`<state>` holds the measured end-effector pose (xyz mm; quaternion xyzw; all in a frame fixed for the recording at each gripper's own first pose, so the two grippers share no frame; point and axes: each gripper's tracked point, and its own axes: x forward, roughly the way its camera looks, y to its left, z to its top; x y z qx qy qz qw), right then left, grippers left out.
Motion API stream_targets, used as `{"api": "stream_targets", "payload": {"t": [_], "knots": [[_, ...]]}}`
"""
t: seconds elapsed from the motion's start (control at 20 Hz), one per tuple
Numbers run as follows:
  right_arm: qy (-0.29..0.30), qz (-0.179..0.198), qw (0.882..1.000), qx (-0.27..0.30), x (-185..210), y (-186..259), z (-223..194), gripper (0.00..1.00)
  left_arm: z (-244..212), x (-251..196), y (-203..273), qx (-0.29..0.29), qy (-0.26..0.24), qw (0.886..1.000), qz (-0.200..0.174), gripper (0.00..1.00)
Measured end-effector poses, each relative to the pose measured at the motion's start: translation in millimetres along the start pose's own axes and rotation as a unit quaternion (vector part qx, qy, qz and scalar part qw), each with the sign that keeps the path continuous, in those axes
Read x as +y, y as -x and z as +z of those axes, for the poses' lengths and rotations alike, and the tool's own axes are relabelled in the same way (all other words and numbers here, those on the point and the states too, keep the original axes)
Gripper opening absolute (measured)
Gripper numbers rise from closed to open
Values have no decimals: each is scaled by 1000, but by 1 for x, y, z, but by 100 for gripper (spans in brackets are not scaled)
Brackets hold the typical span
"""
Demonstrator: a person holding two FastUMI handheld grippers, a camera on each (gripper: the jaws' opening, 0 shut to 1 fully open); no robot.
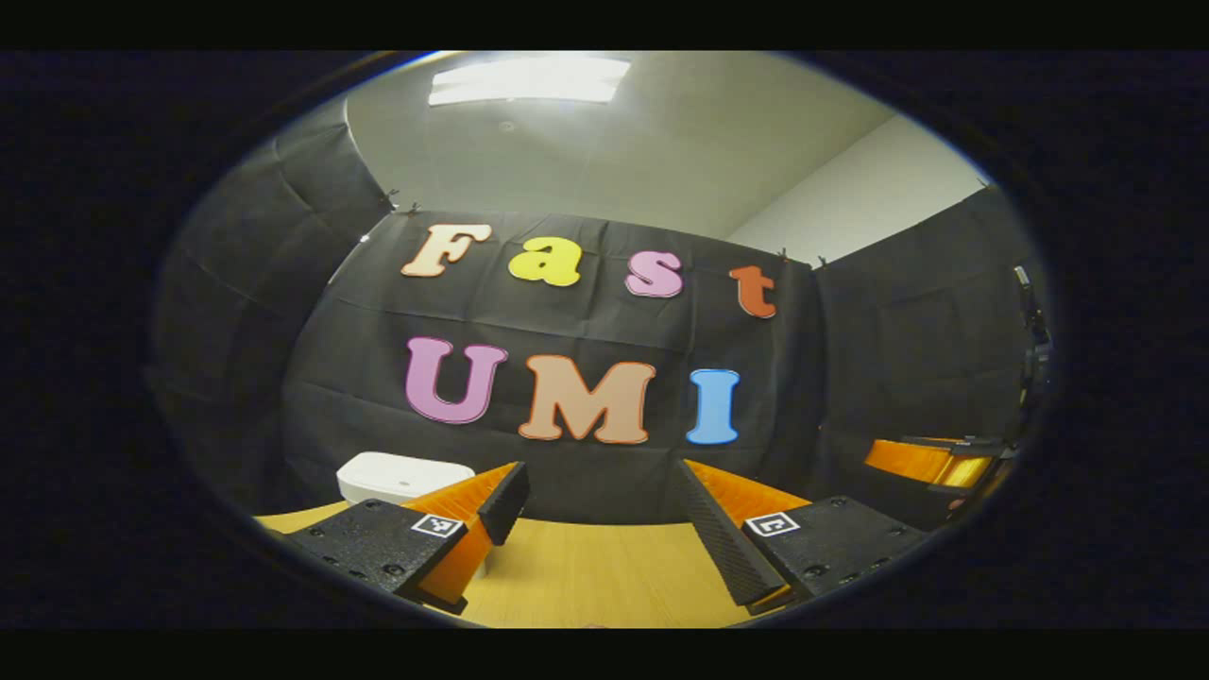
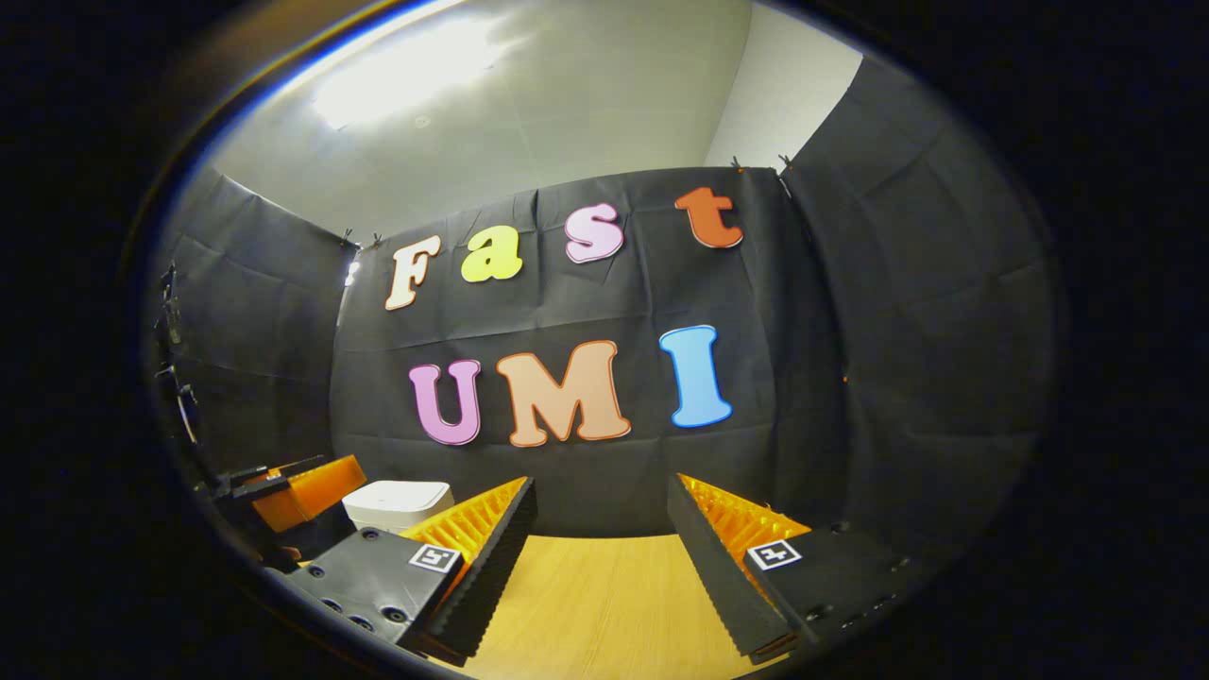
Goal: Press the lid of the desktop garbage bin to open it, pick up the crumpled paper on the desktop and throw it into the bin, then pick up the pop can on the desktop and drop it into the bin, and finally close the garbage bin lid.
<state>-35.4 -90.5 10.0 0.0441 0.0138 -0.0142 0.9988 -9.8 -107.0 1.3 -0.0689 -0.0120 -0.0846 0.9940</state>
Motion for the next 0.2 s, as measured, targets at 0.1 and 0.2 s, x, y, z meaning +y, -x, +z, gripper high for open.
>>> {"api": "stream_targets", "payload": {"t": [0.1, 0.2], "knots": [[0, 0, 1000, -7, 10, 7, 7, 94, -8, 2, 4, 20, -9, 1000, -7, 92], [3, -6, 1000, -12, 15, 10, 9, 94, -16, 10, 11, 37, -10, 999, -1, 93]]}}
